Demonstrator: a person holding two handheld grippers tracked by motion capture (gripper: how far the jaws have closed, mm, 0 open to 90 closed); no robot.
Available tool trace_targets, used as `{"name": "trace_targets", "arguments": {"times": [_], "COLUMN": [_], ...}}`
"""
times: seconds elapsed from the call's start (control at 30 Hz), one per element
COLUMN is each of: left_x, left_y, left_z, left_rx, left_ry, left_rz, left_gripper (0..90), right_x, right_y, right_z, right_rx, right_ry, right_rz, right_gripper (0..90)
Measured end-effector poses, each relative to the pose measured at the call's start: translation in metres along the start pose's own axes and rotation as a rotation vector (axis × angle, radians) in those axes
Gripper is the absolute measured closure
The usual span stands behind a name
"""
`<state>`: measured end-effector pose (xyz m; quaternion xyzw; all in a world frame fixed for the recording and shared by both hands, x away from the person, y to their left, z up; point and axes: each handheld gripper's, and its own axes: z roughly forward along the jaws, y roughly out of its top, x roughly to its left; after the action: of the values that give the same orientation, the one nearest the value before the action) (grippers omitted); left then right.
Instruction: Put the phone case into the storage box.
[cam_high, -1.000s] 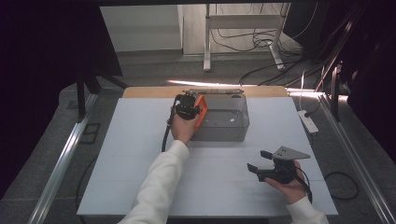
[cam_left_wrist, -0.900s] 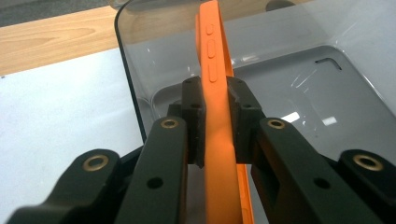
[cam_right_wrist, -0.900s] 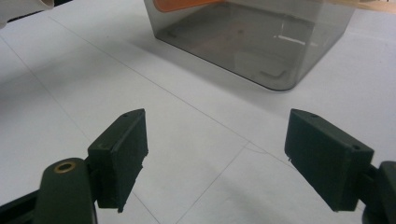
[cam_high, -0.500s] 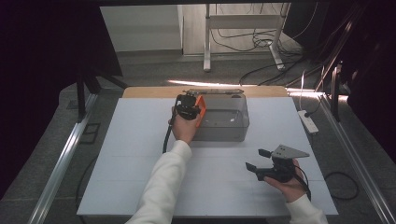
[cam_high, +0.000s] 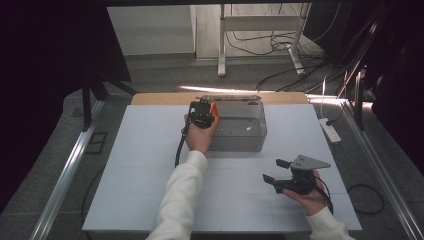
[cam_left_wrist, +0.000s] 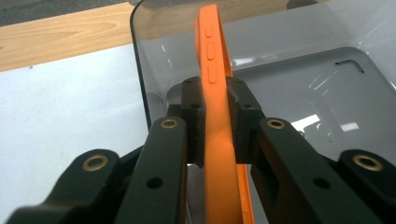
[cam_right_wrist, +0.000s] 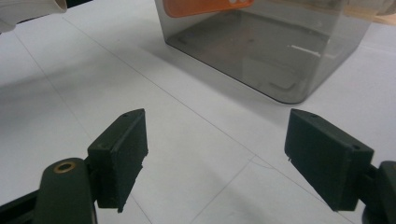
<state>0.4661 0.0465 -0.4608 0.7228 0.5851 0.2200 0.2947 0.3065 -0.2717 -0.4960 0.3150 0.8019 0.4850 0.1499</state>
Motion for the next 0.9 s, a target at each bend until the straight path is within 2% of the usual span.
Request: {"name": "trace_targets", "arguments": {"times": [0.33, 0.6, 0.9], "left_x": [-0.0012, -0.0008, -0.0030], "left_y": [-0.0003, 0.0002, -0.0001], "left_z": [0.0018, 0.0002, 0.0025], "left_rx": [0.009, 0.006, 0.018], "left_ry": [0.021, 0.009, 0.041], "left_rz": [0.000, -0.004, 0.004], "left_gripper": [79.0, 79.0, 78.8], "right_x": [-0.0004, -0.0014, -0.0012], "right_y": [0.0024, 0.0027, 0.0023], "right_z": [0.0056, 0.0056, 0.0051], "right_rx": [0.002, 0.004, 0.004], "right_ry": [0.014, 0.006, 0.003], "right_rz": [-0.026, -0.026, -0.026], "right_gripper": [21.3, 21.3, 21.2]}}
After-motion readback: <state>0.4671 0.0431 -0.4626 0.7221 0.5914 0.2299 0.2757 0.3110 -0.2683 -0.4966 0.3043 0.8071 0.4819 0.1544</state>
